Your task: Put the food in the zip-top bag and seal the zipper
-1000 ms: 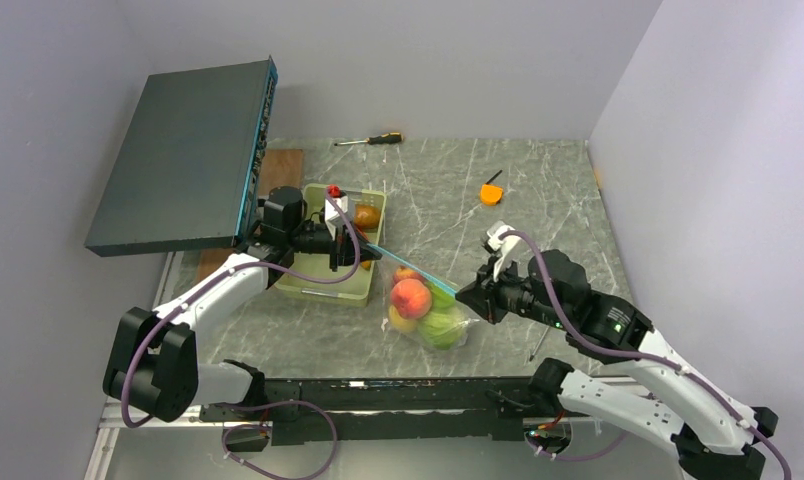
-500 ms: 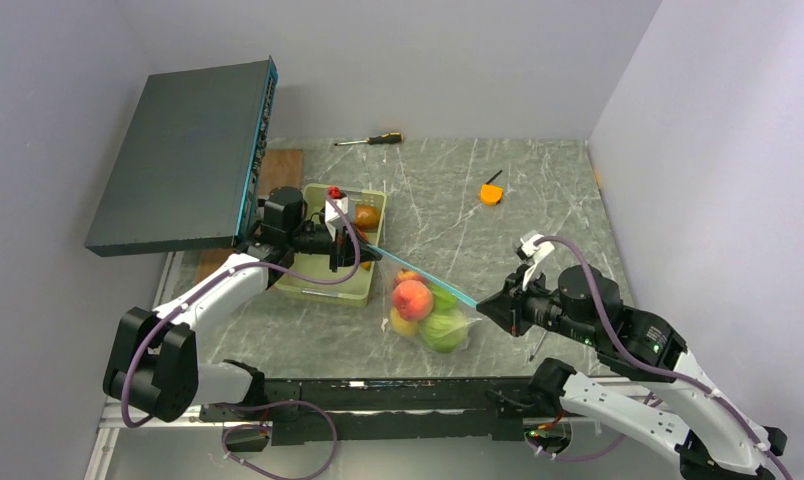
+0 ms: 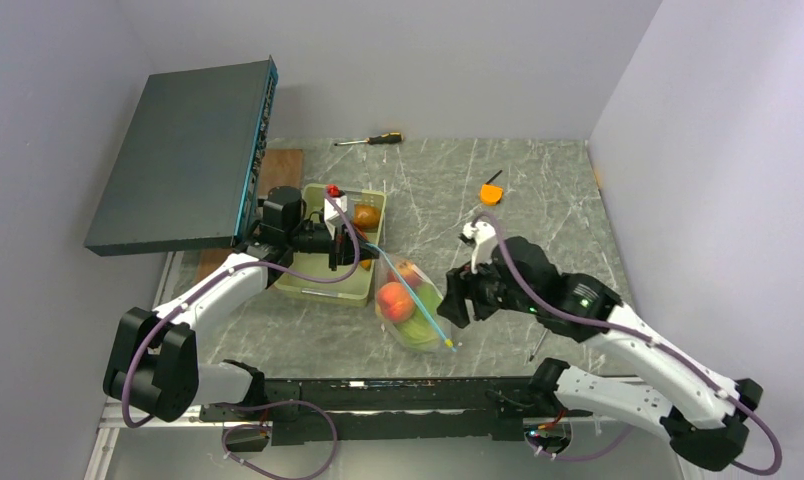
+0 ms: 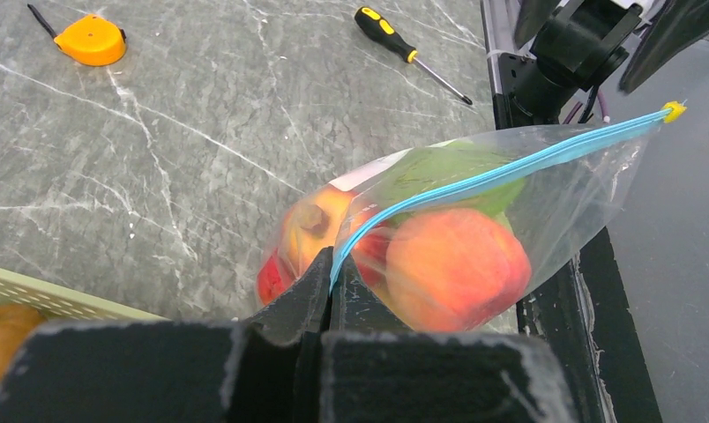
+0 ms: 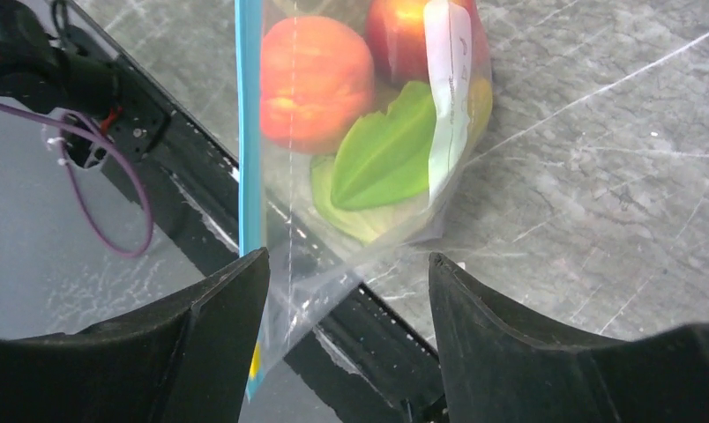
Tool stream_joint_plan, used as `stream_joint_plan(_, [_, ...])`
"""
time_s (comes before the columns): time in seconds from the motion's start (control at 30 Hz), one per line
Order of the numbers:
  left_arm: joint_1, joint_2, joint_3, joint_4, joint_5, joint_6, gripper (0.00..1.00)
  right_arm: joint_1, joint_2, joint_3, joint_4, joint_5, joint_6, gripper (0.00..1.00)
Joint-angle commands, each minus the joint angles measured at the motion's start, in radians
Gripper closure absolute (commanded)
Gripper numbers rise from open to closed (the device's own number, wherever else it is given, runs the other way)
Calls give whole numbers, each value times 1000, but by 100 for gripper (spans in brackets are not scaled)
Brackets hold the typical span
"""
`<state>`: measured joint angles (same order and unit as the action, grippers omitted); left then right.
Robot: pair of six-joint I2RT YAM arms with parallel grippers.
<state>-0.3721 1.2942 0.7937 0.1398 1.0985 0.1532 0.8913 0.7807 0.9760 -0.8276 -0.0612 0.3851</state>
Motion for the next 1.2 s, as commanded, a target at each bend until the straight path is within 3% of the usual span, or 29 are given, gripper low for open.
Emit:
stream_joint_plan(0.0, [16,-12,25,37,13,-6,100,1,114,79,122,2,-58,31])
stream_joint_plan(0.27, [6,-20,29,24,9,-2,100,2,342,188,225,-132,-114,32])
stream_joint_plan(0.67, [-2,-2,47,13,-8,-15,100,5,435,208,329,-132,-47,38])
stream_joint_plan(0.93, [-13,-3,59,-20,-64,-4,100,16,469,193,326,-53,-29,60])
stream_joint_plan(1.1, [-13,-18,51,6,-146,-27,100,15,457,171,310,95,17,92])
stream_joint_plan(1.13, [-12,-23,51,6,-177,-30,98,11,458,170,299,125,28,100])
stream_joint_plan(1.17, [-14,-26,52,2,-202,-31,91,3,461,171,286,154,39,100])
